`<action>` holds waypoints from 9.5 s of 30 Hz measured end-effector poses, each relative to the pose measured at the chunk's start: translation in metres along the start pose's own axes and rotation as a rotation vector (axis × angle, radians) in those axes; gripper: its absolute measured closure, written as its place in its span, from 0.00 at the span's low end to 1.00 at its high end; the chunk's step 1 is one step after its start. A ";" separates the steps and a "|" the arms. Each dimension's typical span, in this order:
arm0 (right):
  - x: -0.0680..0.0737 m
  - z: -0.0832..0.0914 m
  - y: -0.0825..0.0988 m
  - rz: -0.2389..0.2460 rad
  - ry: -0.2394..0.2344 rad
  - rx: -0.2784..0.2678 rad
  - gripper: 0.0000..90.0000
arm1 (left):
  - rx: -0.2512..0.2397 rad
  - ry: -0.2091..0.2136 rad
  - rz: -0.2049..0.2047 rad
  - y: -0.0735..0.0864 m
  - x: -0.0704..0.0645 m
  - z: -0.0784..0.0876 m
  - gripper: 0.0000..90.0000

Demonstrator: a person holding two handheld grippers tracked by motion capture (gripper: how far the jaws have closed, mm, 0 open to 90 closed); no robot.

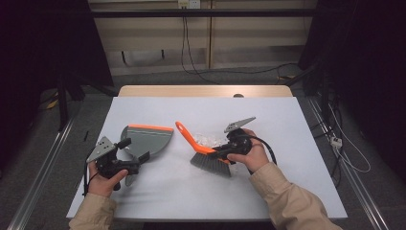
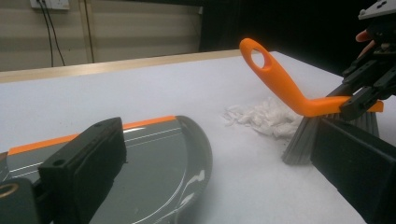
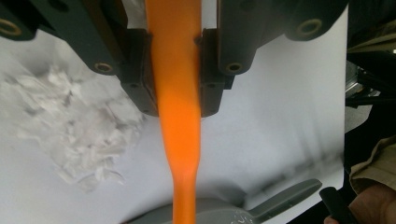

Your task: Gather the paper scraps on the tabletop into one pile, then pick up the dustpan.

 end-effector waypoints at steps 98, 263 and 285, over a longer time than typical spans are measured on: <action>-0.047 0.037 -0.007 -0.270 0.614 0.025 0.80 | -0.004 0.030 -0.004 -0.003 -0.006 -0.004 0.03; -0.036 0.024 -0.035 0.101 0.259 -0.170 0.80 | 0.219 -0.071 0.099 0.030 -0.001 0.017 0.09; -0.041 0.028 -0.031 0.079 0.315 -0.178 0.80 | 0.331 -0.212 0.150 0.050 0.014 0.027 0.38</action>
Point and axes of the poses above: each handheld gripper's, and its own axes: z roughly backward along the jaws, y roughly out of its underside, x roughly to its left, the point moved 5 cm from there along -z, roughly forward along the jaws, and after that the axes turned 14 degrees about y, right-handed, at the moved point
